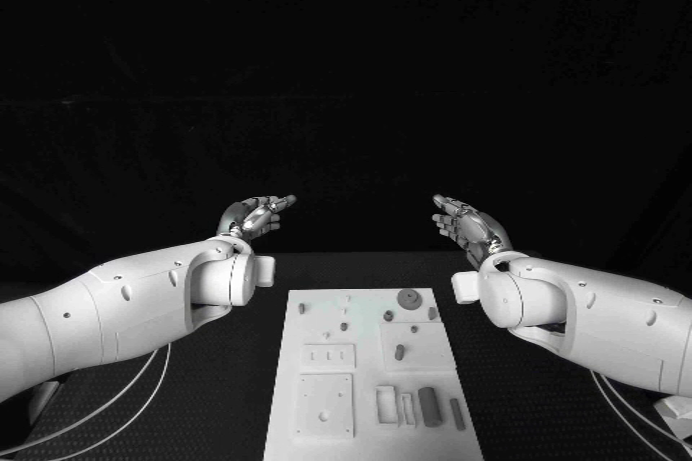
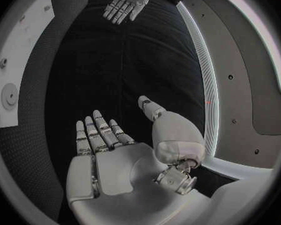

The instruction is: Assemble the parts on the task board

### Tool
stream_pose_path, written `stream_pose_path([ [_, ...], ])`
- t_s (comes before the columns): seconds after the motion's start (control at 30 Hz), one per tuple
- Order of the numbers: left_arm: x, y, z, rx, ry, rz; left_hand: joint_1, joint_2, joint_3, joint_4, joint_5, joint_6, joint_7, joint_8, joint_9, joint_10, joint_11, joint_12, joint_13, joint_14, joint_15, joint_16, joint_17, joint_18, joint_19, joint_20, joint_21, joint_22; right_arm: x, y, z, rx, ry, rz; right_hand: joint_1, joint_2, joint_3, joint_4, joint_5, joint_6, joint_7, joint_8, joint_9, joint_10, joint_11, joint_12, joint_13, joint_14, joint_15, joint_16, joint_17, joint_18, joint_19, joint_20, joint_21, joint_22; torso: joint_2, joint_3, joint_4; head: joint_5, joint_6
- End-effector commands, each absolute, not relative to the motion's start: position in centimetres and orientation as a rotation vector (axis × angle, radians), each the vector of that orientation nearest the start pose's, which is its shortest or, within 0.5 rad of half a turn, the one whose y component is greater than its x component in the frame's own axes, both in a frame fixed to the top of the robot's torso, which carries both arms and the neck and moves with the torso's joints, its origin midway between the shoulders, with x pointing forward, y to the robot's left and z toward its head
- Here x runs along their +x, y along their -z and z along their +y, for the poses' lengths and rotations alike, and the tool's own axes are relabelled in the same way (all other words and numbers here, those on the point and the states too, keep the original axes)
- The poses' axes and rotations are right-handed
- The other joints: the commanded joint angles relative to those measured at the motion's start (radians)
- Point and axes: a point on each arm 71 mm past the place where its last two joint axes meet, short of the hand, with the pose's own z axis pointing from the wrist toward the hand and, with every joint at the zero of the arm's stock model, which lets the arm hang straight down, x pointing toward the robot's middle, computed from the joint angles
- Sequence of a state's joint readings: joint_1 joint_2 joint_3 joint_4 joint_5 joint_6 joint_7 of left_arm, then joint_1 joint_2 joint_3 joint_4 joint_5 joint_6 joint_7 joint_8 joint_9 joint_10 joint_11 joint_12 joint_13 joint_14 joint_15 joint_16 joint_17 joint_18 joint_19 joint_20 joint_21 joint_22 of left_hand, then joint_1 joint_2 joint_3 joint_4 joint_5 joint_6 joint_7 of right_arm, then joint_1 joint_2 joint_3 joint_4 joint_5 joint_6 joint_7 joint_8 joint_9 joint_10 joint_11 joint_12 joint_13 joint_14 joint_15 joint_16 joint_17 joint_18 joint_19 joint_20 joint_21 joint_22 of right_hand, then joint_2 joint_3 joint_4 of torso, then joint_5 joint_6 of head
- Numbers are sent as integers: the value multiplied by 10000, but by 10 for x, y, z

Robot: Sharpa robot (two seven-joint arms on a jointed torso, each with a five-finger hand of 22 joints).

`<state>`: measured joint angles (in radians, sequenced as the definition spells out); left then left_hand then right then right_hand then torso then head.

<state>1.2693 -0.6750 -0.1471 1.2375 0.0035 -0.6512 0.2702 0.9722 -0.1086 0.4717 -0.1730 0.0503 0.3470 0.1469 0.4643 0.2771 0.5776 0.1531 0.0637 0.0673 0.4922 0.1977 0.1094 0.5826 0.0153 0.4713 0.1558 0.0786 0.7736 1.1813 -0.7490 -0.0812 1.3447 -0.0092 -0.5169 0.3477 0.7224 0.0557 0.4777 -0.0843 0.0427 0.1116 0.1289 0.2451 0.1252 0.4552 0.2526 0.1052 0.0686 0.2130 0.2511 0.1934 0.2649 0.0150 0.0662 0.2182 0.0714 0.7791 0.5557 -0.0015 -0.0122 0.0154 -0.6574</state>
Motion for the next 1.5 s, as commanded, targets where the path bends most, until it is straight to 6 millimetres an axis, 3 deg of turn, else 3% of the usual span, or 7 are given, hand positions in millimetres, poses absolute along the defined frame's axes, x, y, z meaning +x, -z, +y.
stream_pose_path([
  [0.03, 548, 205, 233, -12748, 10095, 14371, 93, -5, 55, -7, 35, 59, 1, 59, 37, 103, 10, 31, 12, 69, 1, 37, 63, -153, 69, 20, 45, 87, 523, 219, -226, 11802, -13174, 15946, 178, 20, 62, -187, 70, 94, 1461, 135, 89, 192, 17, 121, 35, 101, 42, 129, 122, 33, 57, 42, 92, 373, 4, -3, -4, 2, -3],
  [0.27, 550, 204, 234, -12756, 10044, 14405, 97, 68, 52, -15, 34, 120, 68, 92, 90, 496, 42, 105, 65, 236, 6, 174, 111, -153, 180, -39, 120, 153, 534, 214, -235, 11561, -13179, 16917, 1217, -223, 421, -1419, 77, 857, 1394, 1199, 705, 968, -59, 652, 179, 1586, 7, 1349, 1282, 216, 1039, 60, 820, 3762, 4, -3, -4, 2, -3],
  [0.33, 550, 204, 234, -12756, 10044, 14405, 112, 129, 49, -61, 32, 277, 197, 164, 148, 695, 99, 173, 95, 453, 77, 321, 156, -119, 412, -136, 236, 207, 536, 213, -237, 11520, -13171, 17069, 1800, -401, 691, -1889, 101, 1679, 1370, 2161, 1223, 1461, -102, 944, 276, 2214, 64, 1718, 1472, 420, 1899, 16, 1297, 5514, 4, -3, -4, 2, -3],
  [0.47, 541, 226, 235, -12457, 10226, 15363, 409, 365, 202, -427, 60, 1211, 679, 536, 341, 1750, 412, 636, 280, 1554, 116, 957, 343, 37, 1189, -379, 538, 263, 545, 237, -259, 7493, -9535, 17634, 2738, -763, 1018, -2073, 81, 3110, 1303, 3040, 1668, 2565, -179, 1507, 453, 3421, 111, 2274, 1647, 888, 3118, -140, 1656, 5421, 15, 1, -1, 93, -241],
  [0.63, 538, 225, 237, -11709, 10484, 15729, 873, 635, 532, -1085, 105, 2870, 793, 953, 480, 3645, 318, 1528, 622, 3782, -417, 2076, 772, 523, 3007, -810, 1220, 349, 546, 244, -257, 4837, -8153, 17907, 3583, -1031, 1137, -2101, 102, 4564, 1081, 3463, 1873, 3958, -472, 2070, 607, 5066, -492, 2963, 1879, 1417, 4620, -263, 2030, 5307, 52, 3, -8, 87, -257],
  [0.97, 533, 225, 231, -10984, 10993, 16194, 1698, 672, 767, -1191, 89, 4280, 316, 914, 423, 5601, -502, 2189, 1046, 5300, -1108, 2697, 1221, 666, 4594, -1324, 1630, 281, 541, 248, -242, 622, -6725, 18557, 4237, -1197, 935, -2100, 89, 6267, 586, 3449, 2022, 5612, -1065, 2235, 492, 8007, -1852, 3996, 2479, 2359, 7567, -477, 2889, 5198, 283, -5, 76, -27, -290],
  [1.5, 509, 223, 215, -11031, 11911, 16669, 1121, 462, 309, -1160, 51, 4288, 368, 583, 356, 5421, -368, 1818, 1001, 5056, -971, 2401, 1253, 459, 4461, -1397, 1368, 101, 526, 245, -208, -3238, -5589, 18059, 4348, -1363, 538, -2096, 77, 7012, 415, 2662, 2159, 6522, -1346, 1574, 49, 9670, -2417, 4577, 3372, 2468, 9384, -1028, 3424, 5358, 857, -59, 536, -357, -470],
])
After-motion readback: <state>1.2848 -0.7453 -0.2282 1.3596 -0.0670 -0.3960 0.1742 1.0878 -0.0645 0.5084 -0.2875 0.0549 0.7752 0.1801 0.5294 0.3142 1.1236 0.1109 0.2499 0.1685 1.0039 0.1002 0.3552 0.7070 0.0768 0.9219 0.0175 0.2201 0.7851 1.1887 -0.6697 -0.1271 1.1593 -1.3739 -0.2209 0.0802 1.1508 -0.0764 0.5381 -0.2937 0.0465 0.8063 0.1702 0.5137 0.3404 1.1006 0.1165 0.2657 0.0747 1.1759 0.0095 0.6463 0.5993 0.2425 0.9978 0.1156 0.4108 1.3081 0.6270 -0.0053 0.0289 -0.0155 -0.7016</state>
